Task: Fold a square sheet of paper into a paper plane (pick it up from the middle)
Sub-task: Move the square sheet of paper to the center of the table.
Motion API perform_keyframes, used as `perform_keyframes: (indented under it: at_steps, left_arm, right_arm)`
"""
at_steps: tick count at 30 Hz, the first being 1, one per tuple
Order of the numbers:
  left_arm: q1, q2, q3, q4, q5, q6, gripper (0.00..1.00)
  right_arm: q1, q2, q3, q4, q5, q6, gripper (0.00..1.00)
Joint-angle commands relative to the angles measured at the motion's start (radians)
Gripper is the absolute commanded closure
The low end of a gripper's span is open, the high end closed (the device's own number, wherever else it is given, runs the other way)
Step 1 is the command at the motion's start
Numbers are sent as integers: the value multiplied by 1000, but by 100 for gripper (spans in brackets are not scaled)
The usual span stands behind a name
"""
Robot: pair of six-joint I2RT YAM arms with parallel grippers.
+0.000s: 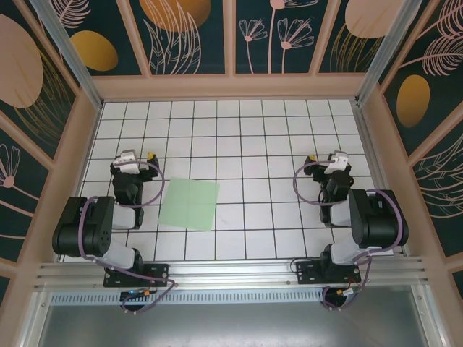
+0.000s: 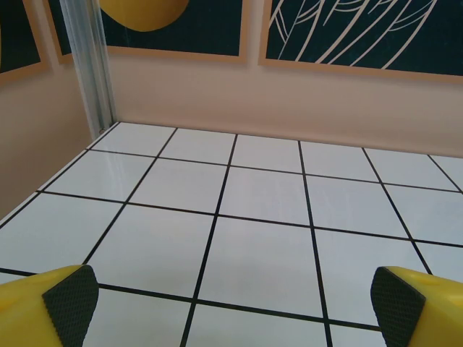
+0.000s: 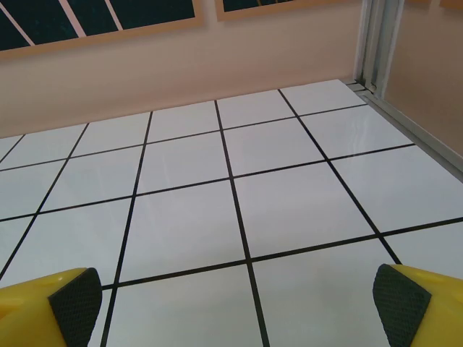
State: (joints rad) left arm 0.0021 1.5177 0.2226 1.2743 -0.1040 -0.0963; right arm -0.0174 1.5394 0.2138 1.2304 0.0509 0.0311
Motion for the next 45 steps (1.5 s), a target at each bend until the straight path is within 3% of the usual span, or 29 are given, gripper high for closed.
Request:
perform_keyframes:
  at_steps: [1, 22, 24, 27, 32, 35, 37, 38, 39, 45]
  left_arm:
    - [6, 6, 11, 11, 19, 18, 1]
    - [6, -1, 4, 16, -10, 6, 1]
    - [6, -29, -2, 7, -71, -17, 2]
    - [6, -120, 18, -119, -139, -45, 1]
    - [6, -266, 107, -417, -193, -134, 1]
    - [6, -345, 172, -592, -194, -208, 2]
    - [6, -389, 222, -709, -194, -275, 1]
    - [6, -408, 254, -783, -194, -331, 2]
    - [6, -419, 281, -838, -194, -370, 2]
    - [6, -453, 386, -1033, -126, -420, 1]
  right_arm:
    - [-7, 0, 16, 20, -23, -12, 1]
    - [-9, -7, 20, 10, -32, -22, 1]
    - [18, -64, 44, -71, -58, -60, 1]
    - [106, -168, 173, -389, 45, -89, 1]
    - [227, -204, 400, -767, 128, 91, 1]
    - [300, -149, 559, -999, 122, 249, 1]
    - [342, -78, 681, -1169, 199, 436, 1]
    - [352, -30, 750, -1254, 141, 470, 1]
    - [371, 14, 798, -1301, 104, 475, 1]
    - [689, 213, 965, -1363, 242, 404, 1]
